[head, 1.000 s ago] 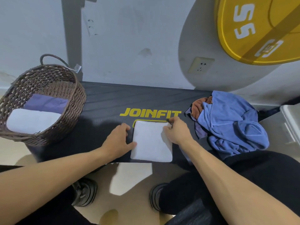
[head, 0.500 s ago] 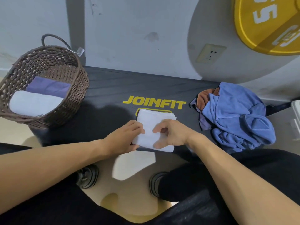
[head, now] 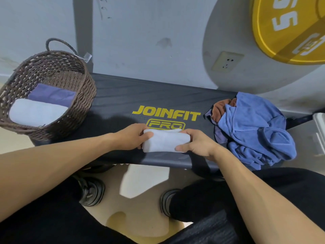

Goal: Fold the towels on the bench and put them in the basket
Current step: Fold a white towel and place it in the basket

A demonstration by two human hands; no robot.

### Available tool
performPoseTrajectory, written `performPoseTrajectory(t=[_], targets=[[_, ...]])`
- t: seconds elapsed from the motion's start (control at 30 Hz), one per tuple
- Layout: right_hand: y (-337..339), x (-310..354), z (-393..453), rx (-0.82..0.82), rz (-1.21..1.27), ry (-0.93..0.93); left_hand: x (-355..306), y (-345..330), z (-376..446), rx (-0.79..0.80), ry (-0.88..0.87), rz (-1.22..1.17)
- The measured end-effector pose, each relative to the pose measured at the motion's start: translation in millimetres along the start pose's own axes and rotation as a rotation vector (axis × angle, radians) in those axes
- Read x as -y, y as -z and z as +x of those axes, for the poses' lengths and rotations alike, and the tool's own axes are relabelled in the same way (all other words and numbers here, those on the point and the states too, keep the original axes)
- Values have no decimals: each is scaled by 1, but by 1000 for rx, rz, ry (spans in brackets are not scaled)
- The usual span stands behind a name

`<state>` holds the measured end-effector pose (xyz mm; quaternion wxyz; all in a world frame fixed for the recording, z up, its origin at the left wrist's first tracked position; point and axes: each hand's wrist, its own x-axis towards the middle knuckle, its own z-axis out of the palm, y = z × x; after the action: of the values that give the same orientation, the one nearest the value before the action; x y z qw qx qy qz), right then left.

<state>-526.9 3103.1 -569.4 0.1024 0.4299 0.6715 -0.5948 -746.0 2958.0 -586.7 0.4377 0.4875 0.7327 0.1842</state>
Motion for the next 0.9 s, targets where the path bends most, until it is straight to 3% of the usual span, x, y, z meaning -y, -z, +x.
performPoseTrajectory(t=[0.17, 0.27, 0.47, 0.9], targets=[[-7, -8, 9, -137, 139, 40, -1, 1, 6, -90, 72, 10], [-12, -11, 11, -191, 75, 55, 0, -5, 3, -75, 87, -57], [-20, -14, 17, -303, -88, 68, -3, -8, 1, -54, 4, 121], [-33, -14, 22, -626, -2, -77, -4, -17, 12, -197, 293, -66]])
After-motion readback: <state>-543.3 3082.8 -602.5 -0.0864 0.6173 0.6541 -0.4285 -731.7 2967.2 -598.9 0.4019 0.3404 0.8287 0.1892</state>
